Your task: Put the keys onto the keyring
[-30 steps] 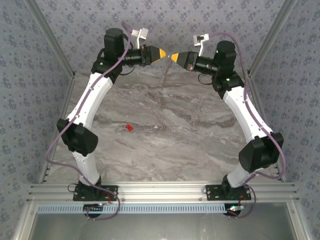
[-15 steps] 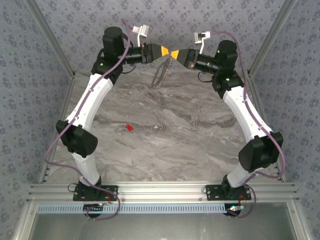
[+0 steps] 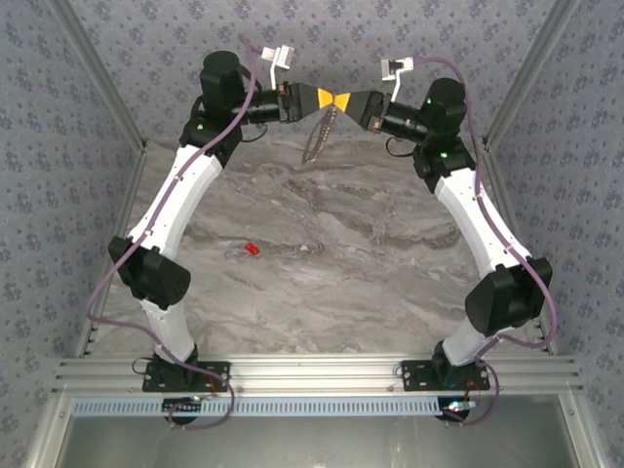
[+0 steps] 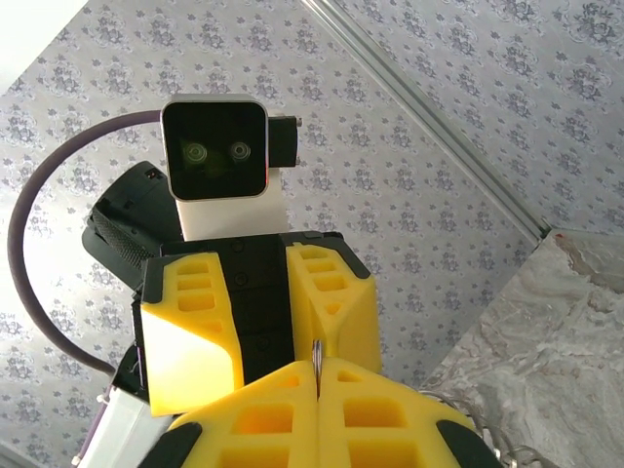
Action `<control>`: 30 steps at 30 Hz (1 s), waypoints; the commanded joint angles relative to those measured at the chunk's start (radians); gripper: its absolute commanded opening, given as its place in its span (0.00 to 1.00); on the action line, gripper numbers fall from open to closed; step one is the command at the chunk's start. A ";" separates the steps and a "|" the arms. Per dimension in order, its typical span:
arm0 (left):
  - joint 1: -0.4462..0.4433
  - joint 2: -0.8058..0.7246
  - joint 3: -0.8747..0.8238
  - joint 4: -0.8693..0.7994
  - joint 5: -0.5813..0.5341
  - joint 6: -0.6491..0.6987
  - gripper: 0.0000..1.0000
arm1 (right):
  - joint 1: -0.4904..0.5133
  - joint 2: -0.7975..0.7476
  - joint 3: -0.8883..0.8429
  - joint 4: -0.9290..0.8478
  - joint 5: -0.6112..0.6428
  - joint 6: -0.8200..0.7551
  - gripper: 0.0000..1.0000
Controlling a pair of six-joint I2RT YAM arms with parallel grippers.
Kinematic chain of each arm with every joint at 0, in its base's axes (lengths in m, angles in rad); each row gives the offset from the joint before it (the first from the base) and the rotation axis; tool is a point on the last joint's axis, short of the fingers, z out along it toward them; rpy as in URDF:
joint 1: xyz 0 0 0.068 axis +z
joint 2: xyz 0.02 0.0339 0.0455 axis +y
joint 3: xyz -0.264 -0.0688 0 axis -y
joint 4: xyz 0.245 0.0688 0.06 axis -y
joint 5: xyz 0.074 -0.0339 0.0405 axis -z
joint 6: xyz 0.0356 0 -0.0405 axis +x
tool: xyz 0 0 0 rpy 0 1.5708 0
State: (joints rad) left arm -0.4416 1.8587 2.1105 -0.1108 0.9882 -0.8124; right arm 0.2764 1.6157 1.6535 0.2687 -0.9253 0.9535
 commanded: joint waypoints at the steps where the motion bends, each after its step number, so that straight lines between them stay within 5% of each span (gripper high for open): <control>1: -0.017 -0.029 -0.003 0.064 0.029 -0.013 0.27 | -0.001 -0.013 -0.004 0.052 -0.017 0.018 0.00; 17: -0.047 -0.028 0.006 0.013 0.011 0.054 0.00 | -0.019 -0.029 -0.044 0.052 -0.010 0.026 0.01; 22: -0.045 -0.061 0.013 -0.177 -0.090 0.264 0.00 | -0.145 -0.113 -0.170 0.067 0.098 0.088 0.38; 26: -0.045 -0.122 -0.074 -0.148 -0.150 0.424 0.00 | -0.224 -0.178 -0.257 0.021 0.190 0.097 0.44; 30: -0.048 -0.239 -0.320 0.094 -0.262 0.543 0.00 | -0.227 -0.220 -0.288 -0.126 0.270 0.001 0.46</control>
State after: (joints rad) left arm -0.4866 1.7184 1.8874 -0.1951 0.8074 -0.4206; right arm 0.0341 1.4490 1.3766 0.2317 -0.7319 1.0126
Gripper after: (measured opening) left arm 0.040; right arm 0.458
